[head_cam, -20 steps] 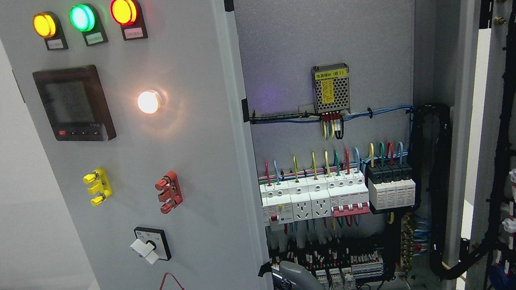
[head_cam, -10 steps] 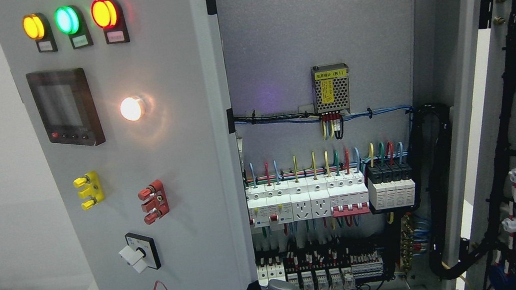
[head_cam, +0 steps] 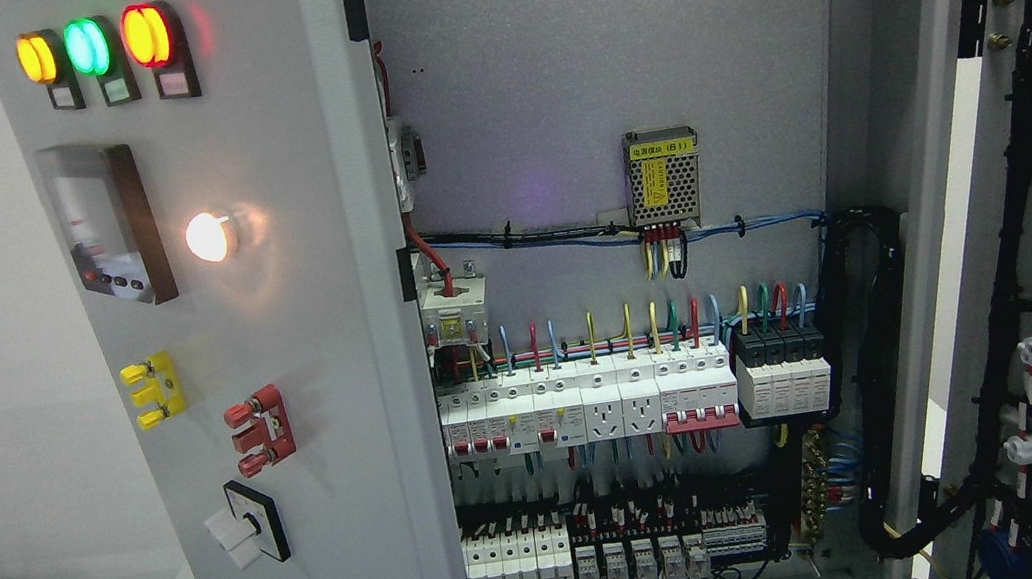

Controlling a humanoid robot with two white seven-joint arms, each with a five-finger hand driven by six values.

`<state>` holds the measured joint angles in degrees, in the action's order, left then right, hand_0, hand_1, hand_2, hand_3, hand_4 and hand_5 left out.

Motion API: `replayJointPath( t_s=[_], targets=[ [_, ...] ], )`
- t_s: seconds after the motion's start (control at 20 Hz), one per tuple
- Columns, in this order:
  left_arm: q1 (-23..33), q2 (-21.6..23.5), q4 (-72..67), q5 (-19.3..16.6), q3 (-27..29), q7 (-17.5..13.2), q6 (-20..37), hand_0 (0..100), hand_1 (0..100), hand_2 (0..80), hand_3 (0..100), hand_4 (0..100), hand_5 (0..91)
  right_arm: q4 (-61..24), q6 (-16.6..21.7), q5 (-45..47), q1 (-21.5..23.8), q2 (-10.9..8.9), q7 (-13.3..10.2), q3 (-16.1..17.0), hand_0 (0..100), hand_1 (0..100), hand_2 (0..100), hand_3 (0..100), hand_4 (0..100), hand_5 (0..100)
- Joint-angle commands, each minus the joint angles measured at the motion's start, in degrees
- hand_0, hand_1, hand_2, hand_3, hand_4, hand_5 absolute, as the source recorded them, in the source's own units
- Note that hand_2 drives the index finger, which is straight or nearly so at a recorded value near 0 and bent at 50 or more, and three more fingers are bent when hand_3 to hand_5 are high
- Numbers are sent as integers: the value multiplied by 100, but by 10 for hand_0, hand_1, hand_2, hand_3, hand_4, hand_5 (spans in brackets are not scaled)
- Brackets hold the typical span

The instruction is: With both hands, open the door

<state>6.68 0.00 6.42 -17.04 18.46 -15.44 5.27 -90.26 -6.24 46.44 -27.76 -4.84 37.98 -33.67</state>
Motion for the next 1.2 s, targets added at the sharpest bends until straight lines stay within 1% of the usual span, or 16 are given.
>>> replayJointPath(
  t_s=[0.0,0.15,0.3,0.55,0.65,0.8,0.85,1.15],
  targets=[
    [0,-193,0,-1,-1,-3,0,0,0,0,0,0,0,-413,9,50,87,18,43,-438,380,0,0,0,0,0],
    [0,-193,0,8,-1,-3,0,0,0,0,0,0,0,-405,-52,41,122,79,-9,-500,380,0,0,0,0,0],
    [0,-193,0,-1,-1,-3,0,0,0,0,0,0,0,-405,-70,41,139,71,-9,-561,380,0,0,0,0,0],
    [0,-193,0,-1,8,-3,0,0,0,0,0,0,0,-396,-79,15,140,79,-18,-807,380,0,0,0,0,0],
    [0,-193,0,-1,8,-3,0,0,0,0,0,0,0,-378,-88,14,131,80,-132,-860,380,0,0,0,0,0],
    [0,-193,0,-1,-1,-3,0,0,0,0,0,0,0,-378,-298,14,122,88,-290,-896,380,0,0,0,0,0],
    [0,-193,0,-1,-1,-3,0,0,0,0,0,0,0,-378,-307,14,122,88,-343,-887,380,0,0,0,0,0],
    [0,-193,0,-1,-1,-3,0,0,0,0,0,0,0,-396,-316,14,113,97,-396,-904,380,0,0,0,0,0]
  ],
)
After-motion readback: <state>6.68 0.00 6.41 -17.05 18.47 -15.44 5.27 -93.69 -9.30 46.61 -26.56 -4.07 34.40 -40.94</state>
